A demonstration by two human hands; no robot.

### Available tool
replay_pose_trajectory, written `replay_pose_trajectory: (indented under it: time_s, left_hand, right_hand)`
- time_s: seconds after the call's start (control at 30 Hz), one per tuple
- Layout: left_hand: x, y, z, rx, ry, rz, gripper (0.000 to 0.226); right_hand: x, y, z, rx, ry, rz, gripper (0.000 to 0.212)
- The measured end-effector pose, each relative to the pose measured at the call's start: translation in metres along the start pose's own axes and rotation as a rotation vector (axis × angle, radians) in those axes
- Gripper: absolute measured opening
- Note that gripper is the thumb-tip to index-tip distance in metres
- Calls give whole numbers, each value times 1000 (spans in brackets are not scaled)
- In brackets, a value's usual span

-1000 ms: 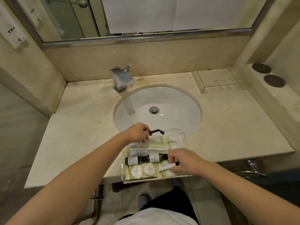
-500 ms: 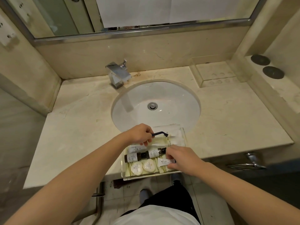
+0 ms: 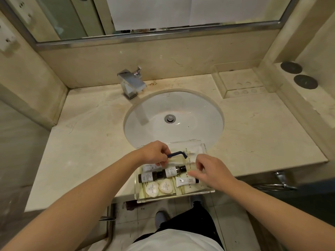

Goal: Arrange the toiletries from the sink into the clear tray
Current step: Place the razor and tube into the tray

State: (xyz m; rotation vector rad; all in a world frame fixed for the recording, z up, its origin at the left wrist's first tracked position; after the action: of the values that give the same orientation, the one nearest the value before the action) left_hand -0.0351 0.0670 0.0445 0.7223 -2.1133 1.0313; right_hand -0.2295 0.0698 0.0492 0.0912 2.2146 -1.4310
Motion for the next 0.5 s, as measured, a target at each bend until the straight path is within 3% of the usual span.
replay_pose_trajectory:
  time_s: [0.1,0.17,0.5]
  left_hand:
    - [5,2,0,-17,36,43,16]
    - [12,4,0,-34,76,92,15]
    - [38,27,1,-96,215,145,17]
  right_hand:
    - [-2,-19,9,98,42,175,20]
    - [-9,-26,15,96,7,180,20]
    - [-31,-15,15,-31,-192,-236,10]
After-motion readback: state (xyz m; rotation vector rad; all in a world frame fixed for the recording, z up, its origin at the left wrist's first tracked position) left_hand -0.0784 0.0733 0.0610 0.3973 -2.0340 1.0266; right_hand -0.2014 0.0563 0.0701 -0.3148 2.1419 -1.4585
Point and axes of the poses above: each hand's wrist, its own z-axis towards the middle knuckle, its own y-axis out of the palm, x = y × z, the point moved 6 cm from there along z, towards the middle knuckle, and after that the axes turned 14 degrees about y, right-handed, at the moved point
